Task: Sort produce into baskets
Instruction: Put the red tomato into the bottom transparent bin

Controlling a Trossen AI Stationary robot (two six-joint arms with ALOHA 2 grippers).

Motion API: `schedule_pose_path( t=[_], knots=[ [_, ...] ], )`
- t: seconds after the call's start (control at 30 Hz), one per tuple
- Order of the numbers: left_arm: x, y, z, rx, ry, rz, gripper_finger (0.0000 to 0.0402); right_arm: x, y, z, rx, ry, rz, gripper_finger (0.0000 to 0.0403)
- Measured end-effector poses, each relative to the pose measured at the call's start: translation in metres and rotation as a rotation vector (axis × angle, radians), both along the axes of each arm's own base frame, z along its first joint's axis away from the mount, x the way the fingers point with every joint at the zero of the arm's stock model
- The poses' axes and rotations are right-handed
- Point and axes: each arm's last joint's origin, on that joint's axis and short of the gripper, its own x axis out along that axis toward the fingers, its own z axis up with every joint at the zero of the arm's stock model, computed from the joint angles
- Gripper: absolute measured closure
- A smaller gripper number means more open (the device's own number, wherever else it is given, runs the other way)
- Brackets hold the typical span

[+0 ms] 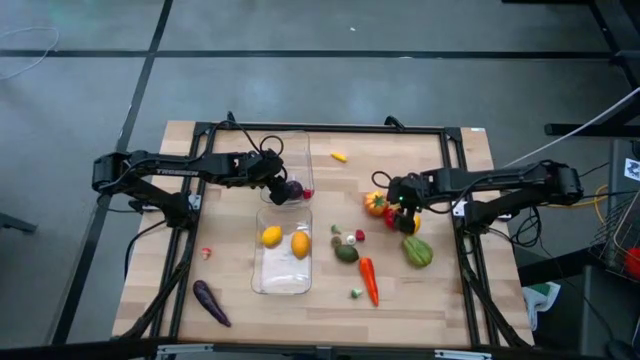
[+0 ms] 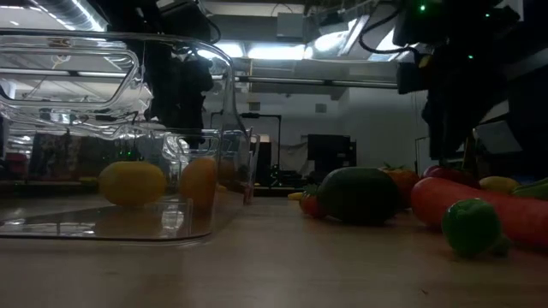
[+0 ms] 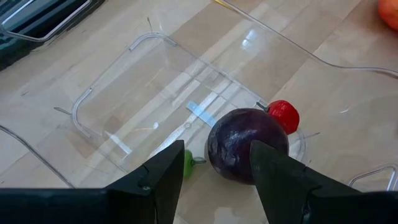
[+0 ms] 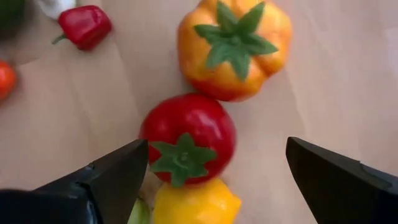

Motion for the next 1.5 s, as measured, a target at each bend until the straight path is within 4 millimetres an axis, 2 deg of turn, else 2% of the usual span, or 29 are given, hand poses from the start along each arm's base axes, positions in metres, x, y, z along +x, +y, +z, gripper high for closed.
schedule_pose_path(
  t=[0.97, 1.3, 1.5],
  knots=[
    [0.000, 0.000, 0.000, 0.000, 0.000, 0.000, 0.0222, -0.010, 0.001, -0.046, 0.029, -0.036, -0.019, 0.0027],
    [0.000, 0.000, 0.000, 0.000, 0.000, 0.000, 0.0222, -0.011, 0.001, -0.050, 0.026, -0.048, -0.028, 0.0083],
    [0.000, 0.000, 0.000, 0.000, 0.000, 0.000, 0.0222, -0.008, 0.002, -0.050, 0.048, -0.075, -0.020, 0.0080]
  ],
)
